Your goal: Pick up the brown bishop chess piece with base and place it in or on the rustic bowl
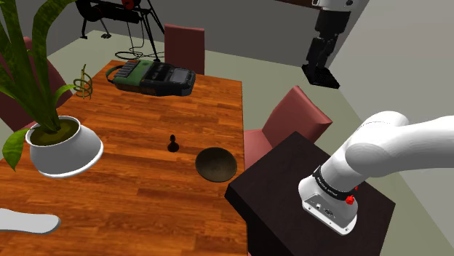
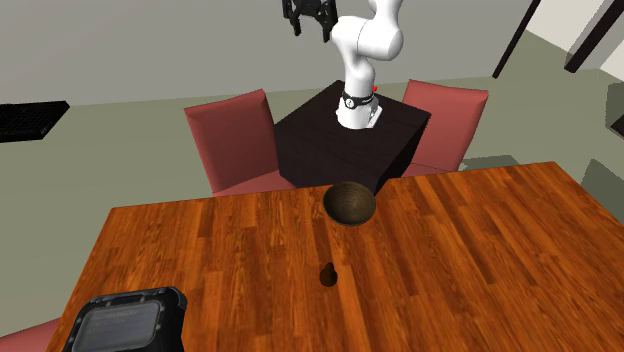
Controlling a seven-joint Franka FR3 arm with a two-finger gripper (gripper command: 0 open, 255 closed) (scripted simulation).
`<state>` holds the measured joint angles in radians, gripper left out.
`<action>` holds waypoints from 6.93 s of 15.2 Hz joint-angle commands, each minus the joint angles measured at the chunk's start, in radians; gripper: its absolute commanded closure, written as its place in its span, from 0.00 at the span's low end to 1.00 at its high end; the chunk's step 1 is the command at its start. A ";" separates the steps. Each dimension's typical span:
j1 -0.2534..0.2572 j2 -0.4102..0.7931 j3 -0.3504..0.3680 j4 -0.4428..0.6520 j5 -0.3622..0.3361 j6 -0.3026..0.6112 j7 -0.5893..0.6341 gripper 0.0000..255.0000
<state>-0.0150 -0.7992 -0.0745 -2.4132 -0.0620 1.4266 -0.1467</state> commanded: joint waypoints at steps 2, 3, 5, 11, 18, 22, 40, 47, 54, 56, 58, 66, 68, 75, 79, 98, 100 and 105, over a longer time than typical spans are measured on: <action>0.005 0.014 0.009 -0.017 0.011 0.032 0.013 0.00; 0.011 0.029 0.018 -0.032 0.022 0.065 0.026 0.00; 0.022 0.064 0.037 -0.059 0.044 0.131 0.051 0.00; 0.057 0.205 0.092 -0.107 0.103 0.334 0.118 0.00; 0.096 0.425 0.153 -0.096 0.154 0.563 0.186 0.00; 0.115 0.569 0.185 -0.057 0.170 0.681 0.225 0.00; 0.219 1.253 0.239 0.378 0.106 0.987 0.415 0.00; 0.280 1.522 0.224 0.665 0.076 0.990 0.468 0.00; 0.302 1.639 0.216 0.759 0.068 1.018 0.480 0.00; 0.305 1.660 0.215 0.766 0.067 1.033 0.481 0.00; 0.306 1.667 0.214 0.769 0.066 1.037 0.481 0.00; 0.306 1.667 0.214 0.769 0.066 1.036 0.481 1.00; 0.306 1.667 0.214 0.769 0.066 1.036 0.481 1.00; 0.305 1.655 0.215 0.764 0.067 1.030 0.481 1.00; 0.302 1.610 0.219 0.746 0.070 1.003 0.483 1.00; 0.288 1.422 0.234 0.712 0.085 0.849 0.490 1.00; 0.287 1.405 0.236 0.714 0.086 0.831 0.491 1.00; 0.277 1.309 0.244 0.594 0.099 0.855 0.488 1.00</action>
<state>0.2656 0.5413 0.1669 -1.7724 0.0328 2.2665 0.3429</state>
